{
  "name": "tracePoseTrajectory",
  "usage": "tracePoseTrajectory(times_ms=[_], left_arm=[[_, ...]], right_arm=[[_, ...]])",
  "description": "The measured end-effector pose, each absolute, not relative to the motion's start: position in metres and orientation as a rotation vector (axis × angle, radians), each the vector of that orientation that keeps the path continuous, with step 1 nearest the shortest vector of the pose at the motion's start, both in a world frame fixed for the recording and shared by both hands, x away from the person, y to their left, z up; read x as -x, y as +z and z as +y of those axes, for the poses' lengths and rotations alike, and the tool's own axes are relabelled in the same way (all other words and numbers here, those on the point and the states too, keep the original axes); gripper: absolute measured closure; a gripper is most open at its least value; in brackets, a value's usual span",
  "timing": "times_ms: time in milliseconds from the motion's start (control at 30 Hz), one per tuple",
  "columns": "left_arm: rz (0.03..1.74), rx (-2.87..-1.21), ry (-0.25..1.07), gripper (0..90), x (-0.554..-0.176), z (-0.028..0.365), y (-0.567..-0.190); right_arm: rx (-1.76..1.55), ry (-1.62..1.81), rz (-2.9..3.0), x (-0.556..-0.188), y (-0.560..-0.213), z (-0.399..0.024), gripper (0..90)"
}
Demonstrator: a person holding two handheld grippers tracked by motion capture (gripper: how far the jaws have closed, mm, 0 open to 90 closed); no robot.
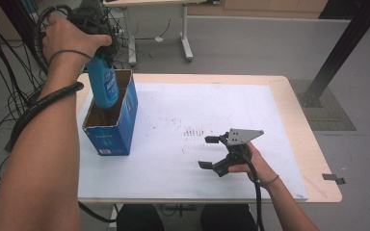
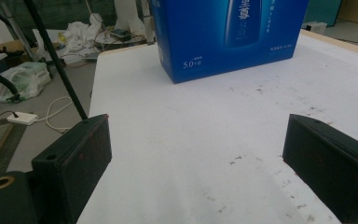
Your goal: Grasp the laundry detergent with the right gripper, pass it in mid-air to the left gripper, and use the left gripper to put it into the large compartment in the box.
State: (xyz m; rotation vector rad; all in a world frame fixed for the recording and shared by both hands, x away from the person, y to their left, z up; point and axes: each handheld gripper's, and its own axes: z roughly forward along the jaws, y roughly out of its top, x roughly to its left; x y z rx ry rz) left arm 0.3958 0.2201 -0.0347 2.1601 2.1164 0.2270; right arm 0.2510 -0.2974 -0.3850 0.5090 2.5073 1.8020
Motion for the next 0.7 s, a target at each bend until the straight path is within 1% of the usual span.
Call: tracePoseTrajectory(times_ms=[700], left_arm=[[2.164,-2.161,0.152,37.7,-0.397,0.231,-0.077]], right_arm=[[-0.511,1.795,2.503,-0.248,-0.383,-0.296,7.9]])
